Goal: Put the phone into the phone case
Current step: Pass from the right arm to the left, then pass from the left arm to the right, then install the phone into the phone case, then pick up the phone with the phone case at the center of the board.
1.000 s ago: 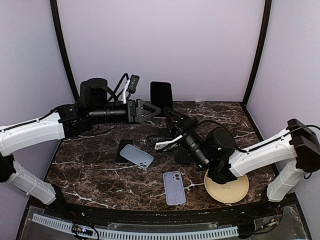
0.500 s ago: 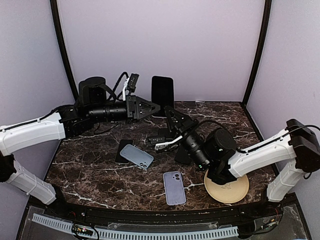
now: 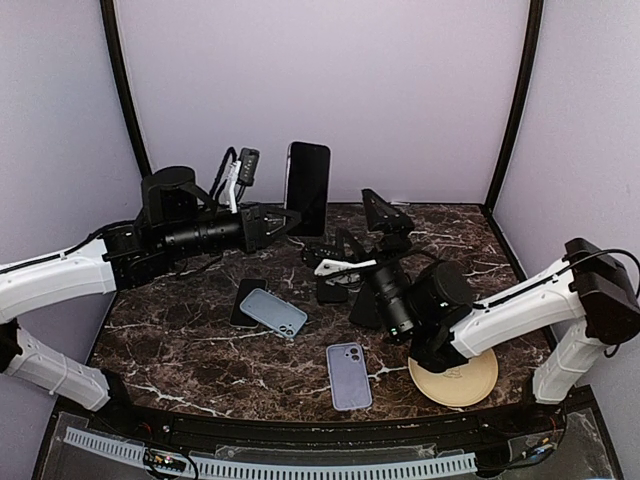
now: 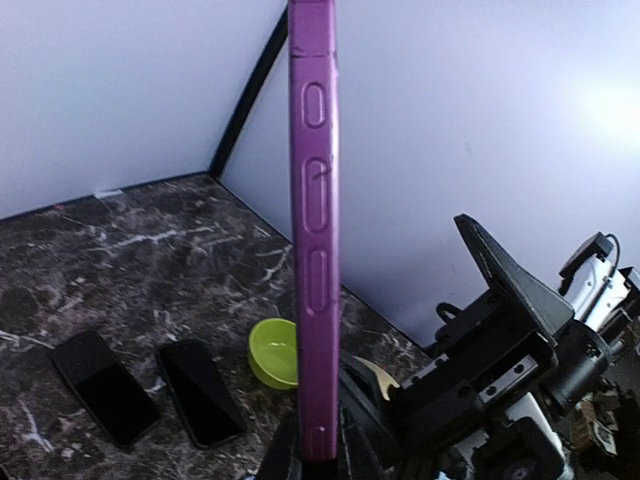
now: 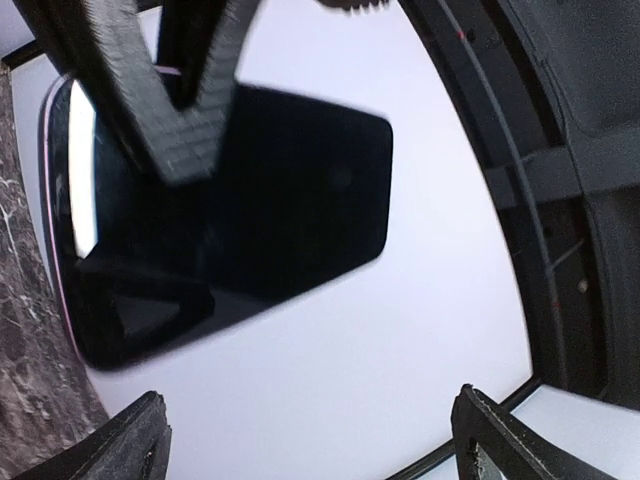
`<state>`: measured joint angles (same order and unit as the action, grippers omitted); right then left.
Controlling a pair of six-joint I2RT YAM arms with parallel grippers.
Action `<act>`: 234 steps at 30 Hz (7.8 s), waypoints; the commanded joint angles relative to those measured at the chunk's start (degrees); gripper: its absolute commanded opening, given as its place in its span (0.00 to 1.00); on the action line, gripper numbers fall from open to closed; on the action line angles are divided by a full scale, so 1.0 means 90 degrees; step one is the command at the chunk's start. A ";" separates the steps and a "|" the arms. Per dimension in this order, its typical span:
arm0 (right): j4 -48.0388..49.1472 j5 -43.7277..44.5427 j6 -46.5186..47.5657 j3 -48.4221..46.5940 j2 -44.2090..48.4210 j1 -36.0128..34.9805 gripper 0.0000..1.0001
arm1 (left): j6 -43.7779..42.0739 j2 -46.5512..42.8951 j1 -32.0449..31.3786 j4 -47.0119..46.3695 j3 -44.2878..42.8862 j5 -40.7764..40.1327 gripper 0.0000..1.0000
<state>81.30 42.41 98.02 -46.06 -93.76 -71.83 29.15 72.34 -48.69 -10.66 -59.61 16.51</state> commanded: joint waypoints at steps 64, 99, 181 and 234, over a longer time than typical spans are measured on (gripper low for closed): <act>-0.9651 -0.2052 -1.2990 -0.3824 0.0824 0.1137 0.19 | -0.3449 -0.0583 -0.1363 -0.0254 0.0762 -0.3452 0.95; -1.2643 -0.1109 -1.7448 -0.2861 -0.0488 -0.0529 0.00 | -0.2678 0.0144 0.0312 0.1461 0.0538 -0.4481 0.99; -1.4501 -0.2204 -1.8475 -0.3166 -0.1966 -0.0661 0.89 | -0.2667 0.0473 0.0323 0.1457 0.0582 -0.4201 0.99; -1.4458 -0.3443 -1.7313 -0.3360 -0.1546 -0.0836 0.04 | -0.2704 0.0345 0.0322 0.1457 0.0584 -0.4193 0.98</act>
<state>-44.58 8.56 -58.83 -74.39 -109.27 -80.82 5.19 76.82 -45.87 3.31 -55.00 -21.02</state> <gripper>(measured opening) 0.031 0.984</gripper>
